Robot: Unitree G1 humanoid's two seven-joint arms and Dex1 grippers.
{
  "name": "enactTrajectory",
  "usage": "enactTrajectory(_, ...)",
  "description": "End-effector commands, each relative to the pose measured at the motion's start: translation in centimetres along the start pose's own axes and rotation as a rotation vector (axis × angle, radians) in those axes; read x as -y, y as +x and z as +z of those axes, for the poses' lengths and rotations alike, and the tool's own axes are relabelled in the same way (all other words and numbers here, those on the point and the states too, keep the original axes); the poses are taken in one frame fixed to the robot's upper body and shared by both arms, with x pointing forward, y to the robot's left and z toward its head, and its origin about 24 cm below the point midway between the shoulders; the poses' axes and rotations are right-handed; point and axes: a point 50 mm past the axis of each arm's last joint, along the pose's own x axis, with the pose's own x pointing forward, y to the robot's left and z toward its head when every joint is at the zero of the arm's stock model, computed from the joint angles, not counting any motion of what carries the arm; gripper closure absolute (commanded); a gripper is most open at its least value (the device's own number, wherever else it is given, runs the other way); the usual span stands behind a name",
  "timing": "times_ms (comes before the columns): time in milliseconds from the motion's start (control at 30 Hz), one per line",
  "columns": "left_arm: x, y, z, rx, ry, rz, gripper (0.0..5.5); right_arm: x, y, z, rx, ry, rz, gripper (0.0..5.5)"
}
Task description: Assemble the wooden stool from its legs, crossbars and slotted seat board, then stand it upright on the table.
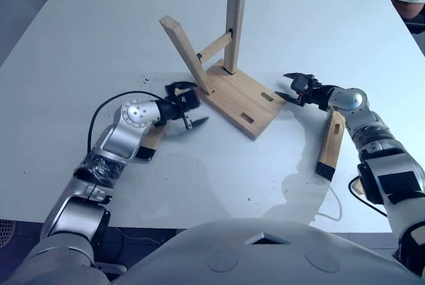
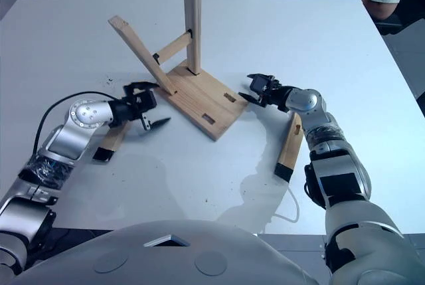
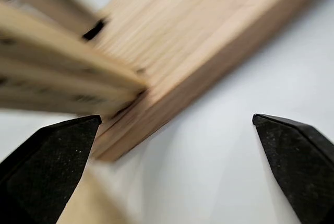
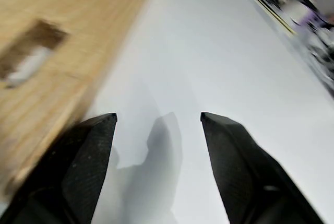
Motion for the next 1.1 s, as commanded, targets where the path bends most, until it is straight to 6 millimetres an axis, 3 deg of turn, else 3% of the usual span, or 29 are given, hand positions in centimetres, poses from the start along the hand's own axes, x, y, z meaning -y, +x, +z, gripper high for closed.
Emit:
enactTrajectory(33, 1.5, 0.2, -3.8, -0.166, -0.01, -0.04, 0.12, -3.2, -1.8, -0.3, 0.048, 0.026, 0.136, 2.52)
enactTrajectory(233, 3.3, 0.1, -3.6, -0.13, -0.029, -0.079, 0.12, -6.1, -1.0, 3.0, 0.171, 0.049, 0.222, 2.52)
enactTrajectory(333, 3.5, 0.1, -3.3, -0.11, -0.014, -0.092, 0.12, -6.8, -1.5, 4.3, 0.21, 0.076, 0.228, 2.52)
enactTrajectory(467, 3.4, 0.0, -2.7, -0.077, -0.007, -0.098, 0.12, -7.0, -2.7, 4.9, 0.214, 0.108, 0.2, 2.52)
enactTrajectory(633, 3.7, -0.8, -3.1, -0.085, -0.023, -0.098, 0.12, -5.7, -4.1, 5.2, 0.201, 0.123, 0.092, 2.52)
enactTrajectory(767, 2.9, -1.7, -3.7, -0.107, -0.044, -0.048, 0.12, -4.8, -8.1, 5.9, 0.176, 0.141, -0.119, 2.52)
enactTrajectory(867, 3.0, -3.2, -3.9, -0.084, -0.109, 0.031, 0.12, -4.7, -12.2, 6.7, 0.139, 0.227, -0.407, 2.52)
enactTrajectory(967, 4.3, -4.8, -4.7, -0.093, -0.196, 0.115, 0.12, -7.6, -14.9, 6.7, 0.01, 0.35, -0.718, 2.52)
enactTrajectory(1100, 6.5, -6.1, -5.4, -0.13, -0.273, 0.163, 0.12, -12.6, -17.0, 5.9, -0.224, 0.6, -0.937, 2.52)
